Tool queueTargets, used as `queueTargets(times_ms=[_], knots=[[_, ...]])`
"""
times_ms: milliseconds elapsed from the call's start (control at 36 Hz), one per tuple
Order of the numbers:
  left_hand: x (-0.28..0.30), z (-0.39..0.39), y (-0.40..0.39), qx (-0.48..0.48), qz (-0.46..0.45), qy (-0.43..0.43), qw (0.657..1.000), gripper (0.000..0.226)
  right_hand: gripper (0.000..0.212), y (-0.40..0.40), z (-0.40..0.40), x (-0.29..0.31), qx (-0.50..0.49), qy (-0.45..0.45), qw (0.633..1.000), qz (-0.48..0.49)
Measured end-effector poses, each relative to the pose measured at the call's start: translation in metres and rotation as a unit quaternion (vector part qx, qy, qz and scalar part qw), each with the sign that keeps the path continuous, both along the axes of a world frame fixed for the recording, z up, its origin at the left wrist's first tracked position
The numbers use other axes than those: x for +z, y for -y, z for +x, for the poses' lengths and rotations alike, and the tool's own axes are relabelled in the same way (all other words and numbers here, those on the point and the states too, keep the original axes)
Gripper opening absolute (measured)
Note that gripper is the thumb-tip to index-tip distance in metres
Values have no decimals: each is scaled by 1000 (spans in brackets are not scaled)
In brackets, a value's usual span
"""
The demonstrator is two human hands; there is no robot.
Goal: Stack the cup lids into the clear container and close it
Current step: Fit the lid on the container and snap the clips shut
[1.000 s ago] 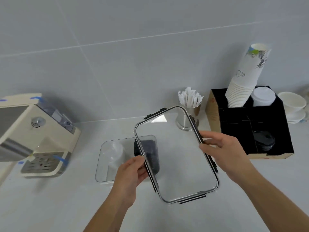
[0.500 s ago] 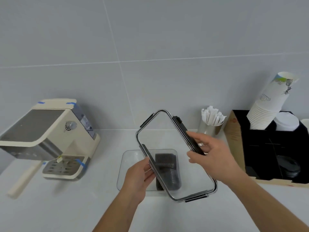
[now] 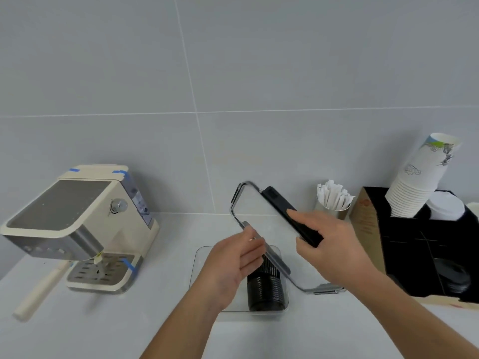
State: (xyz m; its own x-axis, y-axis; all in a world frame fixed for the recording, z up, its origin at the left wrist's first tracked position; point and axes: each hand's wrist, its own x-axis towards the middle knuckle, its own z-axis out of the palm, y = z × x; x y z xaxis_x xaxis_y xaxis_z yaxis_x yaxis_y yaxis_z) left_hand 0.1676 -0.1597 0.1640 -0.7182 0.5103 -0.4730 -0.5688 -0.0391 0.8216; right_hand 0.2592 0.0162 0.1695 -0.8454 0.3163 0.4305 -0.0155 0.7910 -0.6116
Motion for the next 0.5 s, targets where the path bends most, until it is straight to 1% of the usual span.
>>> queueTargets(times_ms=[56, 111, 167, 222, 306, 389, 500], knots=[[8, -7, -6, 17, 31, 47, 998, 42, 51, -1, -1, -7, 13, -19, 996, 86], [12, -15, -9, 33, 45, 78, 995, 56, 52, -2, 1, -11, 23, -22, 990, 139], [17, -20, -9, 42, 45, 92, 994, 64, 53, -3, 4, -15, 36, -34, 981, 186], [19, -22, -8, 39, 38, 101, 993, 66, 51, -4, 7, -16, 58, -47, 972, 224], [19, -21, -4, 30, 24, 96, 995, 60, 48, -5, 11, -15, 86, -42, 957, 275], [17, -19, -1, 39, 20, 89, 995, 36, 48, -5, 15, -14, 109, -21, 947, 301], [11, -15, 2, 57, 25, 94, 994, 24, 45, -3, 19, -16, 138, -19, 940, 311]])
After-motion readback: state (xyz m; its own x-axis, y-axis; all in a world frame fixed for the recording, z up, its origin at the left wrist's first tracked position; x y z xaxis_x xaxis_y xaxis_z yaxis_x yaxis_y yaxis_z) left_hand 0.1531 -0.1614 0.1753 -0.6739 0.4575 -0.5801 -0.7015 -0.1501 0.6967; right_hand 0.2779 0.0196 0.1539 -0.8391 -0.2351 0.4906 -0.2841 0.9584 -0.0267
